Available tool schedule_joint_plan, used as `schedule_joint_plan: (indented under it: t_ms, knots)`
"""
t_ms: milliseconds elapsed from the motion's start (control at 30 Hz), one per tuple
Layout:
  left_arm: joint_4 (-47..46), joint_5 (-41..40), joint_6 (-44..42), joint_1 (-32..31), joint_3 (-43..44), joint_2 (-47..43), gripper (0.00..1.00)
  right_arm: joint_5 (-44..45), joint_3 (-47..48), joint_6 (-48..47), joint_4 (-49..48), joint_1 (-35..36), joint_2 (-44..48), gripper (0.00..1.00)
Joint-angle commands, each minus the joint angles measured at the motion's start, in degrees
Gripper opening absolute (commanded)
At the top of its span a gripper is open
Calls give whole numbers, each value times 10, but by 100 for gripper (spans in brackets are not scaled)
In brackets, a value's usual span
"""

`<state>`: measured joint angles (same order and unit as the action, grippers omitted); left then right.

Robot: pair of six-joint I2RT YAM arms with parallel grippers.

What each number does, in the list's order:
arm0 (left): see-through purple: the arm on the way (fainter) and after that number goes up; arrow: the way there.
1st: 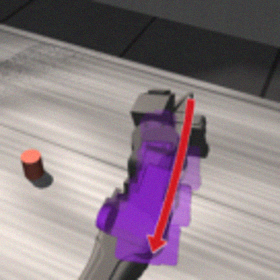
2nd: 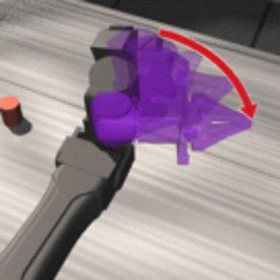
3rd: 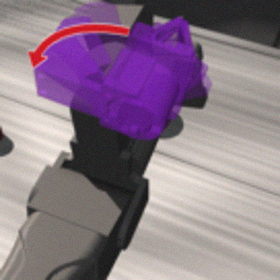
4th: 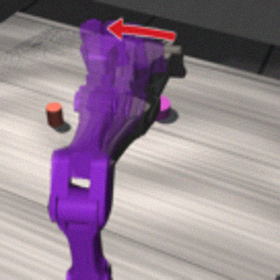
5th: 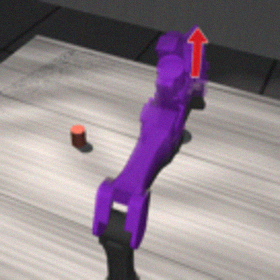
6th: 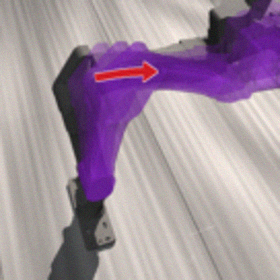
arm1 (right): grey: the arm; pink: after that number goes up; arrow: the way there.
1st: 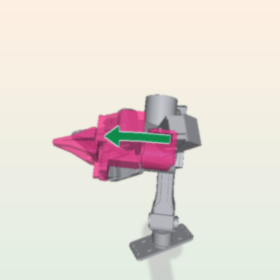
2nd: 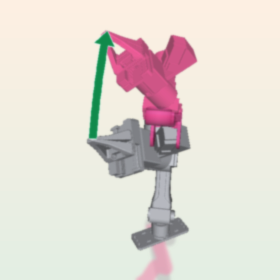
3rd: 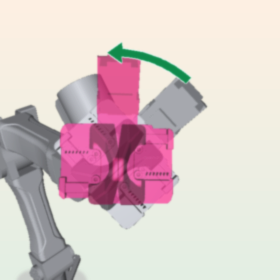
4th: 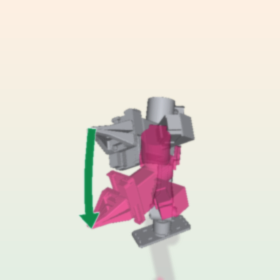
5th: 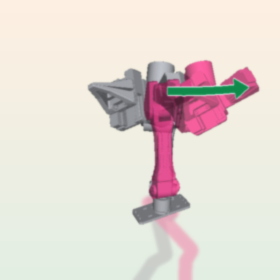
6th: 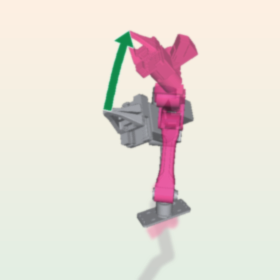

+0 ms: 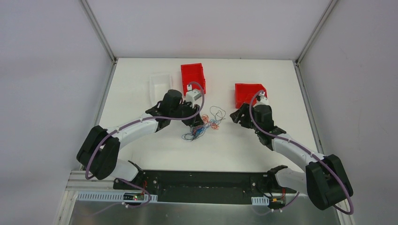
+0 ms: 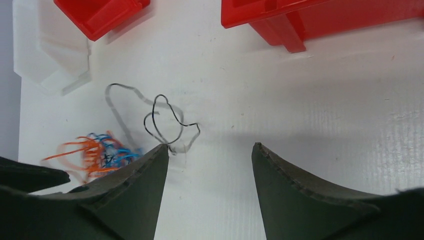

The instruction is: Untangle the cables

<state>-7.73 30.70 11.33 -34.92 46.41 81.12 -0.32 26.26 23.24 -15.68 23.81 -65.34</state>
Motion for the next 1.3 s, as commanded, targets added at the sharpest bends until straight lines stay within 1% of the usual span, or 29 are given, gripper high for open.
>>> schedule_joint_plan:
  t_ms: [0,67,200,267,300,367,400,500,600,667,800,933,1000,1033,1167,1267]
  knots:
    - [-18,-52,-2,-3,-2,-18,45,-24,20,-10,-29,9,-3,65]
    - [-18,-65,-1,-3,-6,-25,54,-29,23,-12,-31,12,-6,65]
    - [-18,-99,-3,-4,-21,-56,62,-35,25,-20,-35,23,-9,65]
    - [-19,-156,3,-3,-31,-67,67,-45,23,-27,-48,31,-10,65]
    - [-10,-201,10,-3,-31,-68,70,-51,22,-32,-55,37,-11,65]
    - [28,-279,26,2,-20,-56,75,-52,26,-44,-56,51,-17,65]
    - [47,-281,33,11,-8,-44,75,-49,32,-50,-49,60,-21,65]
    - [72,-218,47,40,21,-1,73,-34,33,-66,-14,92,-23,63]
    - [75,-167,44,45,43,39,72,-42,29,-76,-3,109,-27,63]
    - [90,-136,44,44,57,58,71,-30,49,-83,16,118,-54,61]
    - [91,-84,43,44,67,72,70,-26,102,-89,78,134,-121,59]
    - [88,-40,39,44,75,90,70,-5,105,-87,96,159,-137,59]
    - [89,-21,39,44,80,102,68,0,101,-84,99,169,-137,59]
    - [89,-15,40,44,83,106,67,20,102,-83,102,173,-138,59]
    - [102,-17,40,44,91,115,61,52,125,-76,139,176,-163,52]
    - [105,-13,40,43,94,119,59,56,138,-72,152,177,-179,52]
